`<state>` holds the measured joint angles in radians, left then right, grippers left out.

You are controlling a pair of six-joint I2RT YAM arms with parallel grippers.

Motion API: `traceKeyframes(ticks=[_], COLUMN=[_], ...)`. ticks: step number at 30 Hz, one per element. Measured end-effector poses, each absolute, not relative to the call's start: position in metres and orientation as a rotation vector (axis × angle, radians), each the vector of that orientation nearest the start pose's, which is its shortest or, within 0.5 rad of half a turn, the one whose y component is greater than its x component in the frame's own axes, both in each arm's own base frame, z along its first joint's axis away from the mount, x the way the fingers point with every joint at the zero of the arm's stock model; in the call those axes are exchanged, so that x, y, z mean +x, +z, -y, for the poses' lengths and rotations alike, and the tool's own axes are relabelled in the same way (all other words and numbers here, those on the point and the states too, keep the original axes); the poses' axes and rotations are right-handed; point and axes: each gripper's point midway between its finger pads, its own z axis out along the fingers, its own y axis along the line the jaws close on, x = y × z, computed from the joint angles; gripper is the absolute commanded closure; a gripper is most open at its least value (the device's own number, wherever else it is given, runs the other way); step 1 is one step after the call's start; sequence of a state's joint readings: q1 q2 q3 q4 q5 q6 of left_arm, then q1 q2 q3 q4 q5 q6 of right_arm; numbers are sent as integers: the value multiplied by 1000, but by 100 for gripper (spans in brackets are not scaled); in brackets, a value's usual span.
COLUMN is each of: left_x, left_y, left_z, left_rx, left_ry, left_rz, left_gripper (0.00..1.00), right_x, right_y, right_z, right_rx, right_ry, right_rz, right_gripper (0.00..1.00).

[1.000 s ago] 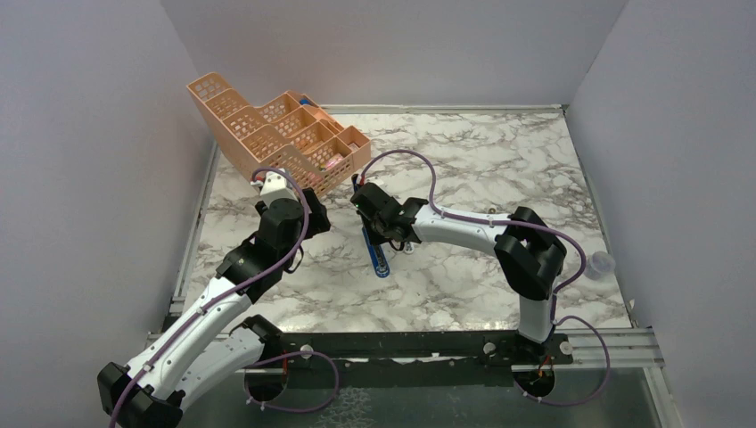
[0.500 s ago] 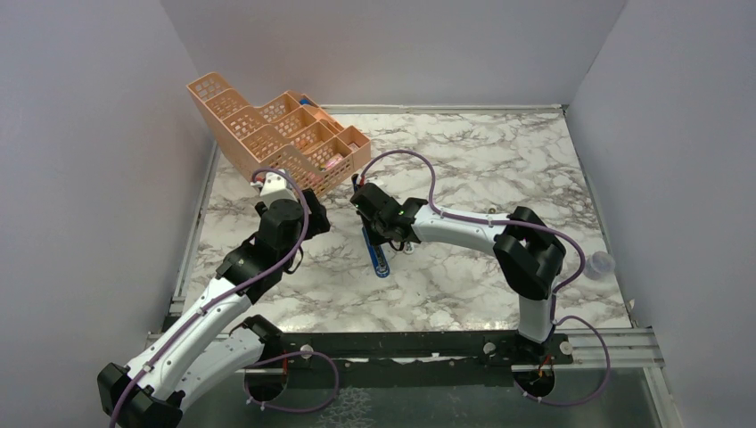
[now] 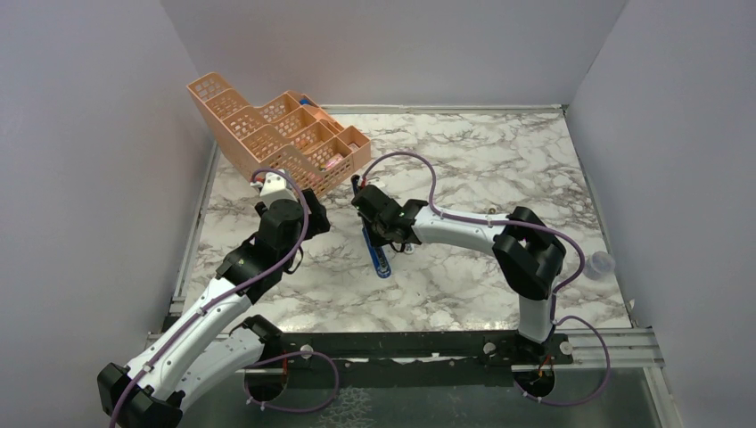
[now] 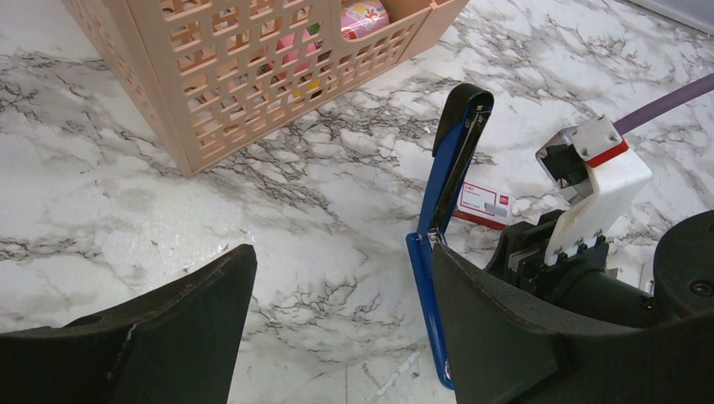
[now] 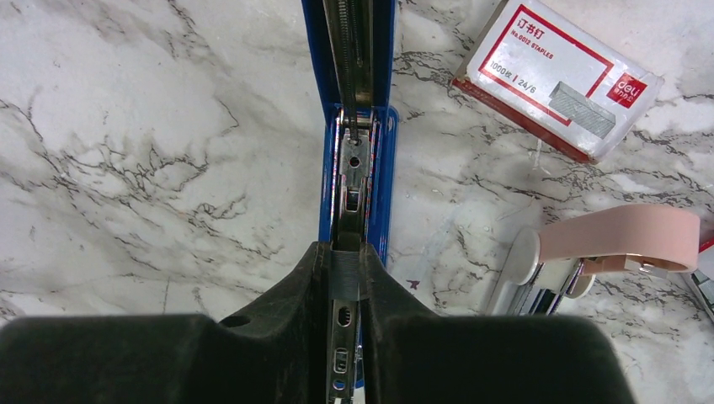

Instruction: Load the staples into the stapler

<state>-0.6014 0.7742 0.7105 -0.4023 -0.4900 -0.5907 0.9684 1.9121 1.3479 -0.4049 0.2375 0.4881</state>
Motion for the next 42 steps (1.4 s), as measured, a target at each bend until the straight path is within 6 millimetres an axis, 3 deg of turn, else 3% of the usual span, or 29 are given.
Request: traceKeyframes(ticks=[8,21,31,32,35,42], left_x=[265,265,265,265,265,266], left_y=[204,204,204,203,202,192], left_z=[106,106,106,106,107,117], left_rx=[-293,-293,-293,-292,-289,-247], left_ry=[-274,-273,-274,-273,-272,-294], left_rz=[-1967,-1967,-1967,-1968,-1975,-2022], left_gripper=[23,23,22,22,20,19], right_x=[275,268,280,281,289,319], right_y=[54,55,81,83,90,123], right_z=[-362,-357,-362,-360,-347,-272], right_rx=[-499,-496,-414,-394,-309,-65], right_ry=[295,291,306,304,290,231], right_rz=[-2482,-2516,-2492,-2495,-2505,-2448], right_gripper=[81,63,59,55,47,52])
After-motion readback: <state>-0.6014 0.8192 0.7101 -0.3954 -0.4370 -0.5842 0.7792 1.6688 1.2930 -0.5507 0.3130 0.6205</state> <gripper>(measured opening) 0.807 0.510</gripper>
